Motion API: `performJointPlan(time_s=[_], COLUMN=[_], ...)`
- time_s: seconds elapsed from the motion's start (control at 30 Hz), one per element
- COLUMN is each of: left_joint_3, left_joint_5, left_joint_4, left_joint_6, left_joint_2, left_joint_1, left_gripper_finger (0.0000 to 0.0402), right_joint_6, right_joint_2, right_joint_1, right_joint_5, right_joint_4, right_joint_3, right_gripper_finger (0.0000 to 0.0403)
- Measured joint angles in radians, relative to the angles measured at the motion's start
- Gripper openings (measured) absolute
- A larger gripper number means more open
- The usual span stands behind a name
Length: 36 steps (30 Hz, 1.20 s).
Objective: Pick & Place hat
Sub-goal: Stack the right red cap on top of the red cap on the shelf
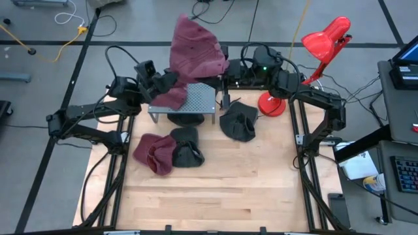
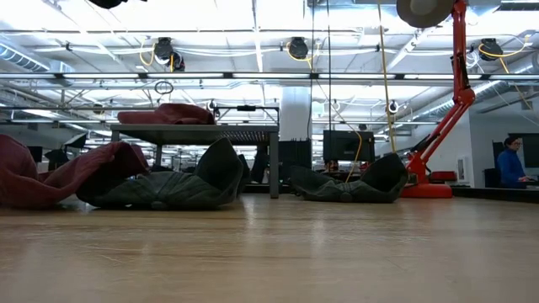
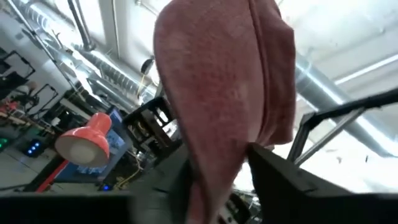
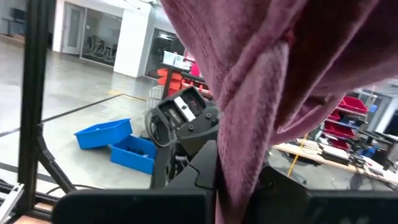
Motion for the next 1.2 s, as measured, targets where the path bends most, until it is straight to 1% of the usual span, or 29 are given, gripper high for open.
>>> performJointPlan(time_s=[0.17,0.2,0.23,0.33,0.43,0.5,0.57,0.7,0.83,0.9,1.0,1.2], left_joint_3=[0.001,0.002,0.002,0.002,0.001,0.001,0.001,0.001,-0.001,0.0,0.0,0.0], left_joint_5=[0.016,0.027,0.033,0.044,0.087,0.125,0.154,0.145,0.175,0.197,0.244,0.358], left_joint_4=[0.01,0.011,0.008,-0.008,-0.056,-0.15,-0.257,-0.474,-0.666,-0.755,-0.848,-0.877], left_joint_6=[-0.105,-0.118,-0.137,-0.213,-0.312,-0.374,-0.405,-0.433,-0.495,-0.517,-0.558,-0.662], left_joint_2=[-0.002,-0.002,-0.003,0.0,-0.003,-0.021,-0.047,-0.106,-0.166,-0.192,-0.202,-0.208], left_joint_1=[0.035,0.045,0.053,0.089,0.144,0.184,0.22,0.307,0.403,0.442,0.489,0.549], left_gripper_finger=[0.0038,0.0021,0.0014,0.0013,0.0008,0.0008,0.0008,0.0008,0.0008,0.0008,0.0008,0.0008], right_joint_6=[0.004,0.009,0.022,0.061,0.078,0.079,0.079,0.052,0.011,-0.012,-0.05,-0.145], right_joint_2=[0.0,0.0,-0.001,-0.017,-0.044,-0.061,-0.078,-0.126,-0.169,-0.184,-0.204,-0.222], right_joint_1=[0.0,0.0,0.0,0.0,0.0,0.0,0.0,0.003,0.003,0.002,0.002,-0.001], right_joint_5=[0.048,0.052,0.054,0.087,0.105,0.103,0.099,0.073,0.072,0.081,0.084,0.088], right_joint_4=[-0.022,-0.034,-0.048,-0.139,-0.286,-0.382,-0.478,-0.605,-0.655,-0.648,-0.644,-0.646], right_joint_3=[0.0,0.0,0.0,0.0,0.0,0.0,0.0,-0.001,0.001,0.001,0.0,0.001], right_gripper_finger=[0.0039,0.0045,0.005,0.0066,0.008,0.0088,0.0094,0.0103,0.0104,0.0104,0.0104,0.0104])
